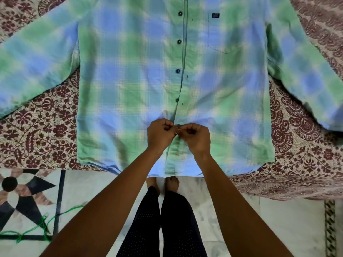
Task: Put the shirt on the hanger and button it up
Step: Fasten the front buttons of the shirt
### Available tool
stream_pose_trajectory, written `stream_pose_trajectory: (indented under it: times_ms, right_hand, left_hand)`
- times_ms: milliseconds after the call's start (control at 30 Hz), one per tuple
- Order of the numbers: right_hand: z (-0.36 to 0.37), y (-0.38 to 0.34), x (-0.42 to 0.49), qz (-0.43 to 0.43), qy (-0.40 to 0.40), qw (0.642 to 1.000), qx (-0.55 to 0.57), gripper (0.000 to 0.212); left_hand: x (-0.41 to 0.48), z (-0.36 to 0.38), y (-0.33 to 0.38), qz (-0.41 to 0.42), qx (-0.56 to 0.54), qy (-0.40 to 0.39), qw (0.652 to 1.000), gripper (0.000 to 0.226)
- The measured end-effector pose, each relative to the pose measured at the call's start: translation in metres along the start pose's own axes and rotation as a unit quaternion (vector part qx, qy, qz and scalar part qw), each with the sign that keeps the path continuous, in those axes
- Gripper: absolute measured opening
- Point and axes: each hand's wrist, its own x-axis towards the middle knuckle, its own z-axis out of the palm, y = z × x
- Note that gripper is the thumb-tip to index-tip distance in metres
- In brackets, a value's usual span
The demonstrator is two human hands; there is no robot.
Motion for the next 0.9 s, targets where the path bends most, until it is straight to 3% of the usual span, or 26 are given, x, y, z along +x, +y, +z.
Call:
stream_pose_trajectory:
  times_ms: [233,333,400,633,800,867,900]
  right_hand:
    - [-0.003,-0.008,0.001,-0.032,-0.018,0.998,-0.053,0.011]
    - [-0.007,-0.01,0.003,-0.023,-0.037,0.999,-0.028,0.009]
    - [-0.008,-0.012,0.003,0.0,-0.041,0.999,-0.009,0.009]
    - [-0.007,-0.032,0.006,0.151,-0.031,0.986,0.058,0.023]
    - [-0.013,-0.043,0.014,0.277,-0.066,0.943,0.174,0.019]
    - [-0.015,-0.045,0.017,0.277,-0.083,0.952,0.104,0.018]
    - [-0.016,-0.045,0.02,0.246,-0.089,0.965,-0.001,0.017]
  left_hand:
    - [0.001,-0.003,-0.001,0.007,-0.05,0.0,0.999,0.019]
    - [0.003,-0.005,-0.002,0.015,-0.047,0.003,0.999,0.035]
    - [0.005,-0.005,-0.004,0.034,-0.03,-0.004,0.999,0.033]
    - [0.005,0.0,-0.01,0.135,0.036,-0.009,0.99,0.029]
    - [0.006,0.004,-0.007,0.121,0.035,-0.008,0.992,0.031]
    - [0.006,0.005,-0.006,0.109,0.041,-0.011,0.993,0.042]
    - [0.006,0.005,-0.006,0.102,0.046,-0.019,0.994,0.042]
